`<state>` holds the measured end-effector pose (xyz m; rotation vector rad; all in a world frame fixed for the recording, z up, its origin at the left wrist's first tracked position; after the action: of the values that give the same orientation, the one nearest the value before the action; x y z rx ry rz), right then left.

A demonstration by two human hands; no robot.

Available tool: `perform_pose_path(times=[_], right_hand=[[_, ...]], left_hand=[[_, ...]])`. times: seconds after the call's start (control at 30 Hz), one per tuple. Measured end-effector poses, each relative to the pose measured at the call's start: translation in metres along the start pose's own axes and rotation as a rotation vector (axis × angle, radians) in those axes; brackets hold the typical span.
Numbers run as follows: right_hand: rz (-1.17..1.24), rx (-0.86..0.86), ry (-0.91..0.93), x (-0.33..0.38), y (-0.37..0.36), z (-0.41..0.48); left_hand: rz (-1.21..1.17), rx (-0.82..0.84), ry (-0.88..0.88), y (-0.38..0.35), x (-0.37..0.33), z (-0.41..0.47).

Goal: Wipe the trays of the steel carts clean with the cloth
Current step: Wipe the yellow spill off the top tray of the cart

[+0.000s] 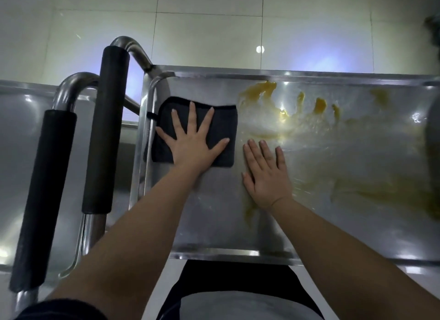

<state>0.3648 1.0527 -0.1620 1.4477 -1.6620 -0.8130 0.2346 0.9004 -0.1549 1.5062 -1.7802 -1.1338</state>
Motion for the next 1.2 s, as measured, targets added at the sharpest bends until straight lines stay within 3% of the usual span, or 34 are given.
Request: perform_pose_path(times=[0.37, 0.53, 0.63, 0.73, 0.9, 1.07, 1.2], right_hand=[[-0.008, -0.026, 0.029, -0.001, -0.004, 0.001], [0.063, 0.003, 0.083, -0.006, -0.003, -0.001], [0.309, 0.027, 0.153, -0.010, 0.011, -0.002], [0.497, -0.083, 0.202, -0.022, 0.039, -0.017], [0.524, -0.115, 0.196, -0.048, 0.054, -0.043], [0.460, -0.069, 0.204, -0.045, 0.038, -0.062], [0.230, 0.008, 0.246, 0.001, 0.002, -0.077]], left_hand=[[0.014, -0.013, 0.055, -0.103, -0.011, -0.181], [-0.007, 0.028, 0.106, -0.109, -0.041, -0.189], [-0.004, 0.062, 0.084, -0.114, -0.075, -0.187], [-0.011, 0.089, 0.086, -0.119, -0.117, -0.182], [-0.046, 0.148, 0.102, -0.124, -0.152, -0.179], [-0.235, 0.028, 0.037, -0.091, -0.102, -0.188], [-0.249, -0.029, 0.092, -0.052, -0.029, -0.147]])
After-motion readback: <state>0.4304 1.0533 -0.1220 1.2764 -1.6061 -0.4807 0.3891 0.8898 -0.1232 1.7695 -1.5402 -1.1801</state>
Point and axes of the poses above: each hand's wrist, its own z-axis towards the middle knuckle, its own y-axis out of the back of the hand, x = y × z, the point moved 9 cm from there along z, towards the middle knuckle, and after that the axes turned 14 degrees about x, right-handed, at the moved point
